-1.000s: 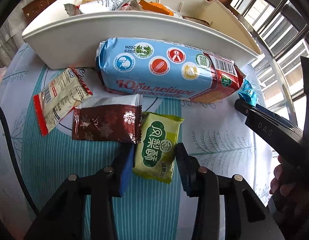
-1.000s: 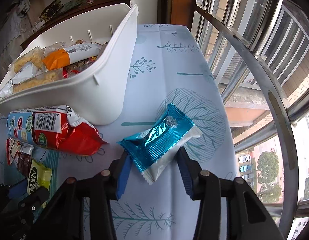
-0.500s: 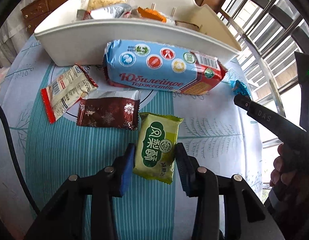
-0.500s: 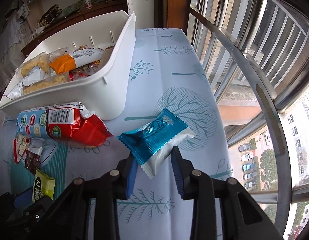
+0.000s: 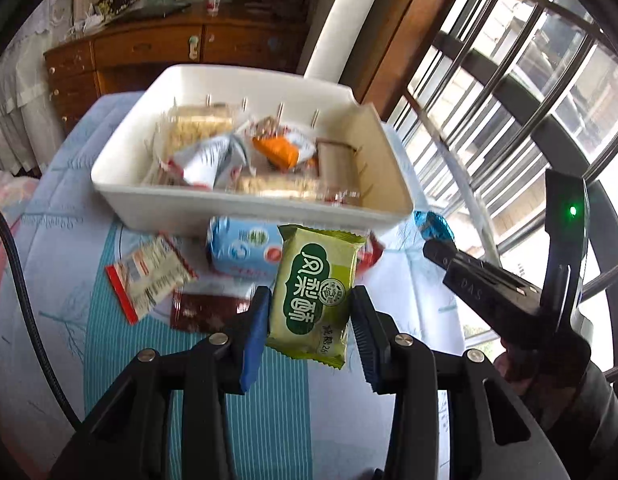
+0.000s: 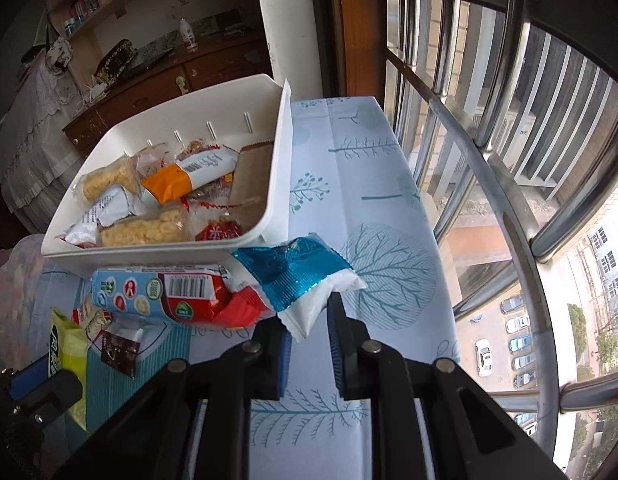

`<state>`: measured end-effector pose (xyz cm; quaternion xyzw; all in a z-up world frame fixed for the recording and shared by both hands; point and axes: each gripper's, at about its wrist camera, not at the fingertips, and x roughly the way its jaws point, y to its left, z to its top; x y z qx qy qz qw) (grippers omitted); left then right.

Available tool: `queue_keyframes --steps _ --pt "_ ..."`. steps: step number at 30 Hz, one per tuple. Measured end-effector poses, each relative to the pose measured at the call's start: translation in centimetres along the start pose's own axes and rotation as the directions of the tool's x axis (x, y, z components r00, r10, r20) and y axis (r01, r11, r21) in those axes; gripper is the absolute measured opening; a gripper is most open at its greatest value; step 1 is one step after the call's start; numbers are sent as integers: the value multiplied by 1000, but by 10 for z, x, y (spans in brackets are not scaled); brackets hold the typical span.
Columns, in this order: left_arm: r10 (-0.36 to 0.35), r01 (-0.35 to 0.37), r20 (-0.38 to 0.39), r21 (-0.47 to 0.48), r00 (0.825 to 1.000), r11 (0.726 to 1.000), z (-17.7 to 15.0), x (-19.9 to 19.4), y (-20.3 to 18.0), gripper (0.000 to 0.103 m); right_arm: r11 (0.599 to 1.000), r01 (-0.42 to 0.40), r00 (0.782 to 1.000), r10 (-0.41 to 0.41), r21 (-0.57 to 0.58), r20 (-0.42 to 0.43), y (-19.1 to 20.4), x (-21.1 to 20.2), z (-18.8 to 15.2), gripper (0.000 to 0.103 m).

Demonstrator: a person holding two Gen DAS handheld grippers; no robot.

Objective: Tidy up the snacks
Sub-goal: 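Carry both packs over the white tray and open both tools to drop them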

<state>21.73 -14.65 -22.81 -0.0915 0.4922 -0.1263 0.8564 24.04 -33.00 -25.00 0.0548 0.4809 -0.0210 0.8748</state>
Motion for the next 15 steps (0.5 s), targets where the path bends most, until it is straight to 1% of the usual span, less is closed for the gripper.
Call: queue_keyframes --steps 6,10,15 --pt "8 -8 82 3 997 1000 31 -7 3 39 999 -31 997 31 -9 65 5 -20 13 16" --pt "57 -61 140 23 989 998 53 -4 2 39 998 -62 992 65 -25 110 10 -26 23 16" --pt "67 -75 190 34 979 997 79 2 0 39 992 -104 980 115 -74 161 19 -30 33 17"
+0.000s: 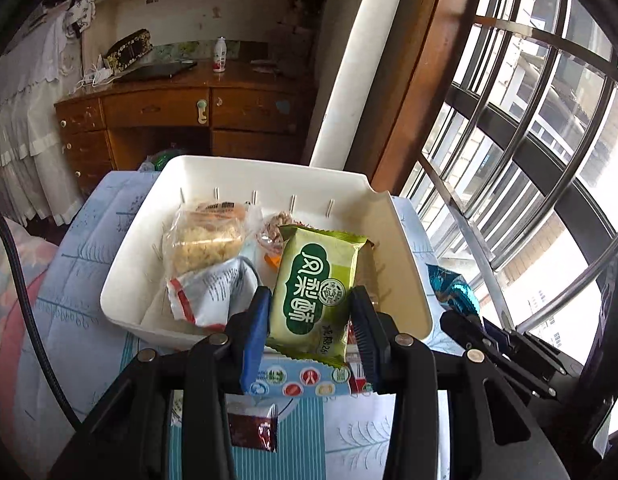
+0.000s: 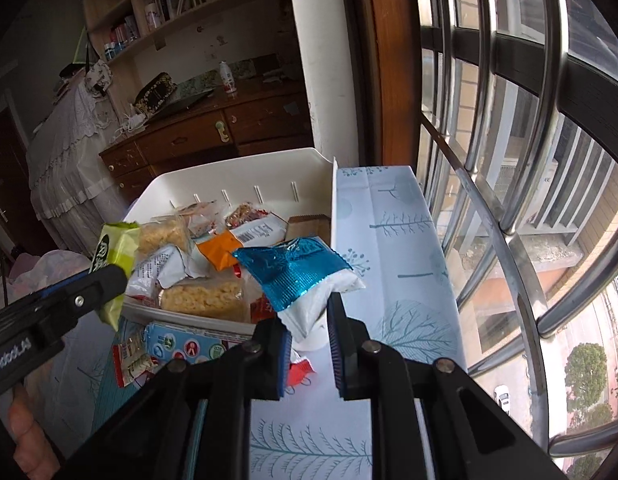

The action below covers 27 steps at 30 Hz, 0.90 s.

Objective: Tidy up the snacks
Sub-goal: 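Carry both packs over the white tray and open both tools to drop them, then withdraw both tools toward the white sachet and the dark red wrapper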

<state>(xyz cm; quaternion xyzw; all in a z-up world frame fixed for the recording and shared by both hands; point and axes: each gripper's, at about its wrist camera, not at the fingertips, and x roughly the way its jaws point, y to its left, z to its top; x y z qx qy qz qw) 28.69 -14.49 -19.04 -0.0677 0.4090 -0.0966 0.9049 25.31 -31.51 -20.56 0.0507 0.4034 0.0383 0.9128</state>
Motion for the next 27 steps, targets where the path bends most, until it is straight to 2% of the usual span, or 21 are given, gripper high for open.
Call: queue_keyframes --steps 2,10,12,13,14,19,20,22,27 --pt "3 -4 17 12 1000 1000 9 5 -2 39 1000 -22 1000 22 -12 10 4 3 3 17" --pt "19 -19 -1 11 1000 1000 28 30 -7 40 996 -75 997 77 -52 25 10 15 12 17" --pt "47 -47 -11 16 999 999 28 33 -9 57 995 -80 997 81 -56 18 9 19 11 17" --pt "67 -67 -13 23 998 998 28 34 -10 70 995 -83 996 84 -55 13 8 20 11 19" --pt "78 -78 -9 31 997 996 28 34 -11 74 995 -83 997 83 -50 8 7 22 10 20" --pt "72 -71 -30 32 997 997 26 35 -8 74 996 -79 997 79 -30 -7 4 25 10 21" --pt "73 -72 -32 29 997 997 25 34 -7 74 996 -78 997 78 -30 -10 4 25 10 23" --pt "81 -80 -37 23 996 997 22 33 -4 74 997 -80 997 80 -24 -12 4 24 10 34" --pt "90 -90 -48 1 995 996 13 25 9 81 995 -101 995 101 -10 -17 5 22 8 45"
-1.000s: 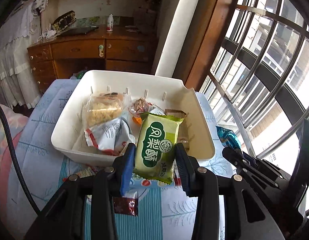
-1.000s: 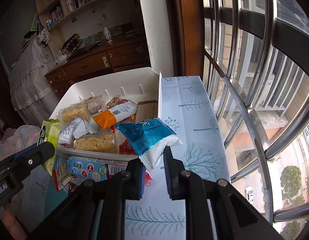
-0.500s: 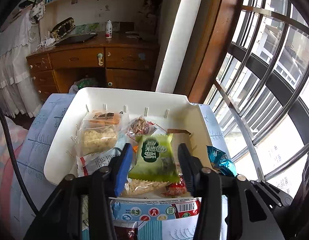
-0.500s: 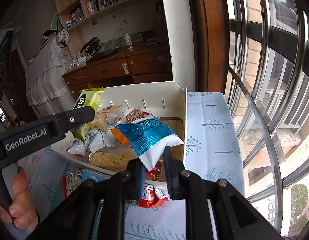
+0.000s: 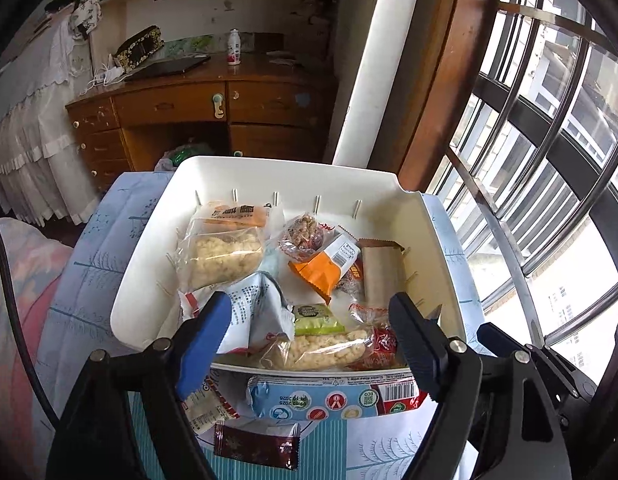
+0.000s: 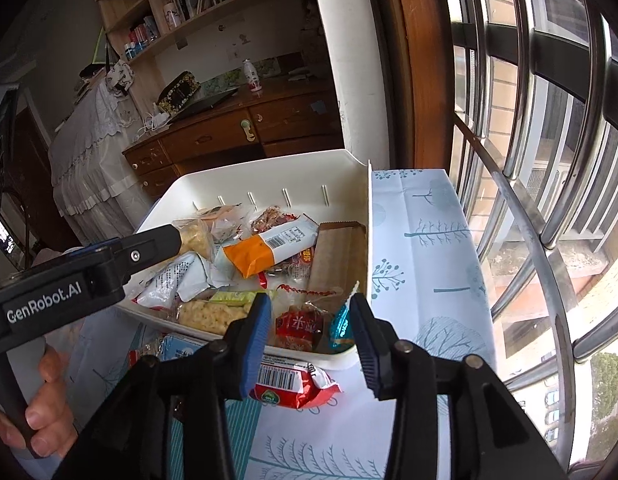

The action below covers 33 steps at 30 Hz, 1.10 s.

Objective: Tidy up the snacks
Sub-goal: 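Withdraw both tools toward the white sachet and the dark red wrapper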

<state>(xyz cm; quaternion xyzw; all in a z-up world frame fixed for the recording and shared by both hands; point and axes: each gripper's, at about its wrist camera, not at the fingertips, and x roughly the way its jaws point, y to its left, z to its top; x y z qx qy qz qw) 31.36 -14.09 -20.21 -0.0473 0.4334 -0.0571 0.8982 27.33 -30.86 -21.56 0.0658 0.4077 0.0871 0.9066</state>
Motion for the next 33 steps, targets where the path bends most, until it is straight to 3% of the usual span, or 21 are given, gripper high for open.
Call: queue_keyframes --steps 10,18,26,33 --pt "35 -36 -13 -79 999 996 -27 -17 51 83 994 -91 996 90 -57 -22 26 -1 -16 66" --pt "62 -75 -74 -181 995 981 -51 -22 103 84 980 -134 991 130 -148 -41 67 0 -33 67" --pt "26 -57 -163 -191 986 980 -68 -11 134 84 959 -154 984 128 -240 -121 116 8 -59 68" --pt "-57 -1 -290 -197 955 980 -75 14 145 84 941 -97 989 55 -323 -135 146 12 -86 68"
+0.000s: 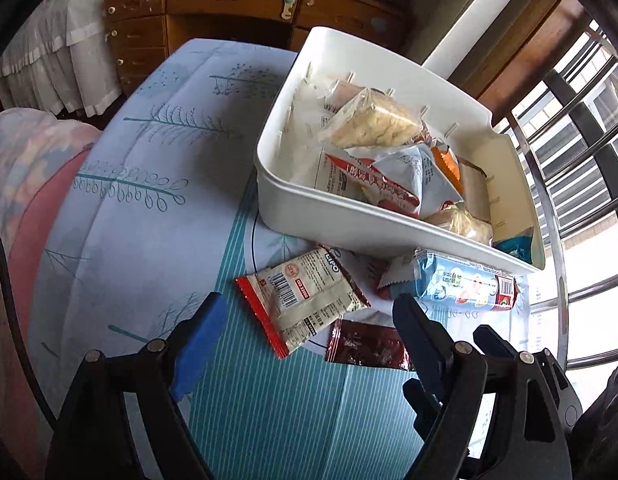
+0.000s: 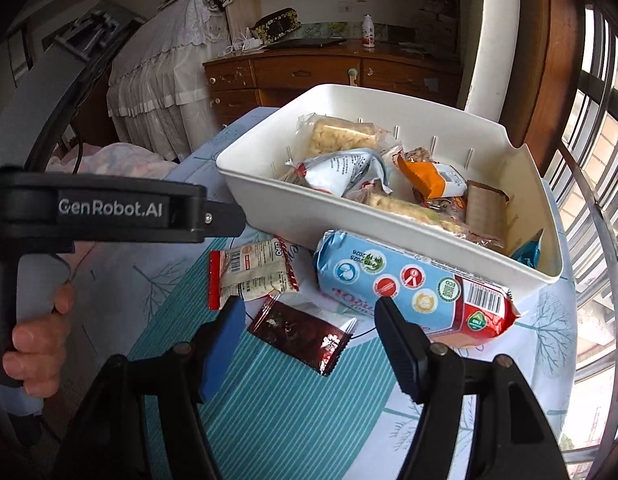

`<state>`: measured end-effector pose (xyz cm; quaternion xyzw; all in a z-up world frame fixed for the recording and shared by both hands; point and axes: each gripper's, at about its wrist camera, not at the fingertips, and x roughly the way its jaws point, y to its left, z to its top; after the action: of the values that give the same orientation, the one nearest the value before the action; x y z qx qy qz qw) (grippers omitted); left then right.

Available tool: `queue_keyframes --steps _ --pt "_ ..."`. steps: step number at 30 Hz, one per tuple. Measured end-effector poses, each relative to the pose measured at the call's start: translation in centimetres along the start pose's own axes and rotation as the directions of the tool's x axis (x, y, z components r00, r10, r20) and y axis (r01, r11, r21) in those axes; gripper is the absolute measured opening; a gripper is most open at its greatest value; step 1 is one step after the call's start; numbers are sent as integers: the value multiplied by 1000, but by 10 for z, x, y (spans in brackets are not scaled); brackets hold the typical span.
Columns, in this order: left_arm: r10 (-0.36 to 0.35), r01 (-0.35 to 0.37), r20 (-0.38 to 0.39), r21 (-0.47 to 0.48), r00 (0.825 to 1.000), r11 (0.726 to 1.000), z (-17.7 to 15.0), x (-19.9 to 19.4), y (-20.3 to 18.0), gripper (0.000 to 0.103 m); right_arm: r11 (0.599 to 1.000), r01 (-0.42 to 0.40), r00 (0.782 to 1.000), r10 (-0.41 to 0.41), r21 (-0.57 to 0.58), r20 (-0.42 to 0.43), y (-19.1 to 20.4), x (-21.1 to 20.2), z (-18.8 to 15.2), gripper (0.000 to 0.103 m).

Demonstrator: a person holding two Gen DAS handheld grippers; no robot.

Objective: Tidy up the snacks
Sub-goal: 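Withdraw both tools toward the white sachet and the dark red wrapper, then grasp the white red-edged sachet with the left tool while the right tool grasps the dark red wrapper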

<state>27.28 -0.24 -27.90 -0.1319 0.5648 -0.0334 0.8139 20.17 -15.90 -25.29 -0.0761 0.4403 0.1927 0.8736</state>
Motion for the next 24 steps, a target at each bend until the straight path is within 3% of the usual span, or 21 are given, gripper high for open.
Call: queue_keyframes --steps 4,10,17,24 --pt "15 -15 -85 8 996 1000 2 16 4 84 996 76 997 -77 -50 -8 15 8 -11 68" --pt "-3 -10 -237 -55 972 998 3 45 15 84 980 176 984 -177 -91 -11 32 23 -27 68" --pt "26 -43 -313 -49 949 998 9 69 10 84 944 259 963 -268 -204 -15 53 41 -42 68" --pt "27 -44 -378 -37 926 998 11 92 0 84 932 301 950 -311 -200 -18 59 52 -48 68"
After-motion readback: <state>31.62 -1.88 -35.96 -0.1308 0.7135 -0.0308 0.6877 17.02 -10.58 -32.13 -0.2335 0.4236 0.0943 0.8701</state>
